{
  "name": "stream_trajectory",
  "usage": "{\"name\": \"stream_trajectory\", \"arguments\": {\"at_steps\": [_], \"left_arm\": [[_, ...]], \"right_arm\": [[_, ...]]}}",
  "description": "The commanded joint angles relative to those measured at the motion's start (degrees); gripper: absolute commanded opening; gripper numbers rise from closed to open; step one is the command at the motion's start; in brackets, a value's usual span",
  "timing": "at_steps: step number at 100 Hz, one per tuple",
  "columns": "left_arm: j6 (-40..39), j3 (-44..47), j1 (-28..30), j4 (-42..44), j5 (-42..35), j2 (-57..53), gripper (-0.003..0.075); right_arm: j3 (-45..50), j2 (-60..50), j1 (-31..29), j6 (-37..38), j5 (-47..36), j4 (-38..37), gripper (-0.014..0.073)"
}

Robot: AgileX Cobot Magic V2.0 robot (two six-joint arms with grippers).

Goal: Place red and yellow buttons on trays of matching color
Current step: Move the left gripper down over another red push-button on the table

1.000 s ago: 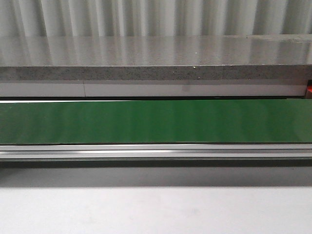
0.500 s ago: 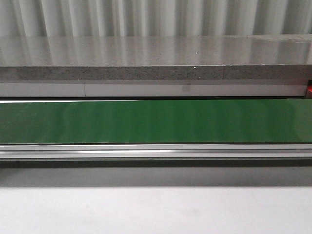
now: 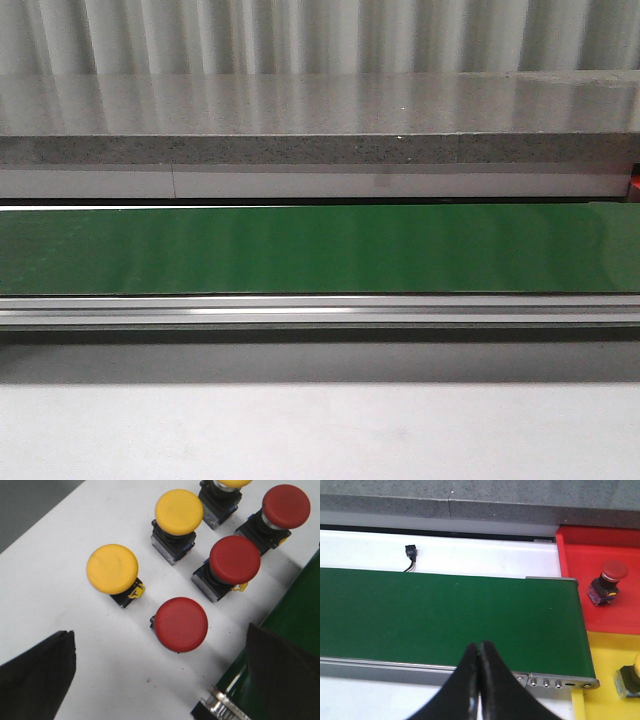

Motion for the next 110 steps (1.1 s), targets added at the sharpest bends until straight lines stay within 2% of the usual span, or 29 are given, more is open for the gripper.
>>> {"name": "stream_trajectory", "arguments": {"at_steps": [1,45,82,89,96,110], "left_arm": [[-0.44,-2.23,0.02,0.07,-4.46,0.97,0.0659],[-0.44,-4.71,0.02,0.07,-6.46,10.39,0.0659],[-0.44,-4.71,0.02,0.07,-6.56,13.53,0.0648],[-0.44,-4.71,0.02,0.07,-6.56,13.53,0.0601],[-0.44,-4.71,0.02,-0.16,-6.07,13.53,0.0517],[-0.44,-4.71,0.02,-0.16,-5.45,13.53,0.0288]], "right_arm": [[-1.5,-0.06,0.17,-0.47,-4.15,0.27,-0.0067],[-1.5,-0.06,0.12,-0.47,-4.15,0.27,-0.0067],[-1.5,-0.06,0.12,-0.47,-4.15,0.27,-0.0067],[-1.5,-0.06,0.12,-0.47,-4.15,0.27,-0.0067],[-1.5,-0.06,0.12,-0.47,-4.15,0.27,-0.0067],[-1.5,-0.06,0.12,-0.47,-4.15,0.27,-0.0067]]}}
